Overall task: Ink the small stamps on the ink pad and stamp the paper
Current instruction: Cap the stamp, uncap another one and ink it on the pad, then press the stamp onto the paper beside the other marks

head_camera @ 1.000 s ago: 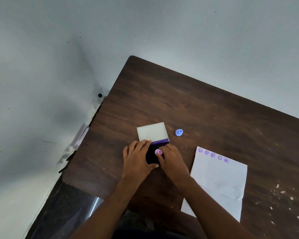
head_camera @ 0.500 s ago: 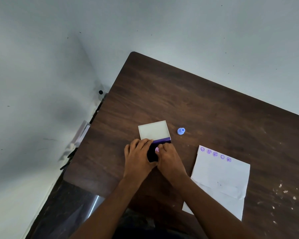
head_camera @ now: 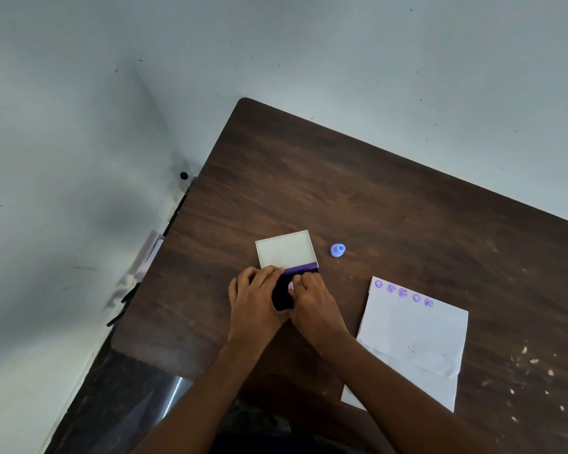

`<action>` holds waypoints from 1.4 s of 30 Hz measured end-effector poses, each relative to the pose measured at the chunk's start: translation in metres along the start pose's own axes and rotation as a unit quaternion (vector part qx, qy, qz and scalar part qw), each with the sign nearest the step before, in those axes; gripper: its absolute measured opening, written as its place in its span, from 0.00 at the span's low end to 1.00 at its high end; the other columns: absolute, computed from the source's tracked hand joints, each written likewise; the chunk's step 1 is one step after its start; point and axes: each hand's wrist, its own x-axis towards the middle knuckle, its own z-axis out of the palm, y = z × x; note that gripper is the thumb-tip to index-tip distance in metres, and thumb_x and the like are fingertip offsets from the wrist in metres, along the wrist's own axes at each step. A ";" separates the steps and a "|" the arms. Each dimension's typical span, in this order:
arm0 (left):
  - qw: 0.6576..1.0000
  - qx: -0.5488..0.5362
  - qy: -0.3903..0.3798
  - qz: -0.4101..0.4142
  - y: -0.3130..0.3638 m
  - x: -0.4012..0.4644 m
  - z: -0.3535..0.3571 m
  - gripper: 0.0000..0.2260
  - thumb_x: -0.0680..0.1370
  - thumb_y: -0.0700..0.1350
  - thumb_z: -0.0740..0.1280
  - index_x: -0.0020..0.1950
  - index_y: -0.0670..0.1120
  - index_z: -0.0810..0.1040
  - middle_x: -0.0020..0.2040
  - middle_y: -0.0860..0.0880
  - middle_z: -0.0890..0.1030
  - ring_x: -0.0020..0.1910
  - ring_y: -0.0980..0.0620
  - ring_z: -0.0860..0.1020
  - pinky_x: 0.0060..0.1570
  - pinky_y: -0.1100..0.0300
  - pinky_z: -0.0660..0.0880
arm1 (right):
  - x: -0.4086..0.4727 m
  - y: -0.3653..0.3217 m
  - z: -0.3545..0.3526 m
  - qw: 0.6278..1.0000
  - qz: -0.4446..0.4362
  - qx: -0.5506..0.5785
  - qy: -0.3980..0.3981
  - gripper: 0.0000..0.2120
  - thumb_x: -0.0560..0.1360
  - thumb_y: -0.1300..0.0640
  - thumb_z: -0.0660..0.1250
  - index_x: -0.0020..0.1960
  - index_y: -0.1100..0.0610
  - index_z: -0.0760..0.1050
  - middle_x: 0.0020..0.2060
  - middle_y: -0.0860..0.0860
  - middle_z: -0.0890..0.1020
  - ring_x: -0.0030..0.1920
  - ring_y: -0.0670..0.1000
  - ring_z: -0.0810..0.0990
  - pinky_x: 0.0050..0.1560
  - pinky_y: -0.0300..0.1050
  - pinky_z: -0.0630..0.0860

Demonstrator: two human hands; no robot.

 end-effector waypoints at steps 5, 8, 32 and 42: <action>1.000 0.007 -0.010 -0.004 -0.001 0.001 0.001 0.36 0.68 0.63 0.73 0.72 0.54 0.69 0.72 0.52 0.72 0.70 0.46 0.66 0.70 0.47 0.60 | -0.003 -0.002 0.000 0.999 -0.006 0.023 0.033 0.15 0.77 0.62 0.65 0.63 0.63 0.72 0.58 0.61 0.77 0.57 0.59 0.76 0.61 0.56 0.75; 1.000 0.010 -0.008 -0.002 -0.001 0.001 0.001 0.36 0.67 0.63 0.73 0.72 0.55 0.68 0.72 0.52 0.72 0.70 0.46 0.66 0.70 0.47 0.61 | -0.004 -0.002 0.000 0.999 -0.018 0.022 0.044 0.14 0.77 0.62 0.66 0.62 0.64 0.73 0.57 0.62 0.79 0.55 0.60 0.78 0.60 0.55 0.77; 0.996 -0.059 0.057 0.040 0.026 -0.003 -0.025 0.34 0.63 0.63 0.76 0.66 0.53 0.75 0.64 0.53 0.78 0.64 0.49 0.72 0.63 0.52 0.66 | -0.019 -0.002 -0.048 0.864 0.209 0.426 0.169 0.08 0.76 0.53 0.69 0.42 0.50 0.85 0.35 0.49 0.84 0.34 0.45 0.78 0.36 0.38 0.75; 0.978 -0.187 0.021 0.093 0.099 -0.005 -0.047 0.35 0.64 0.69 0.72 0.65 0.52 0.77 0.63 0.53 0.80 0.62 0.54 0.76 0.62 0.53 0.74 | -0.060 0.046 -0.091 0.416 0.180 0.888 0.076 0.10 0.76 0.61 0.63 0.54 0.66 0.78 0.37 0.57 0.76 0.34 0.50 0.72 0.33 0.43 0.72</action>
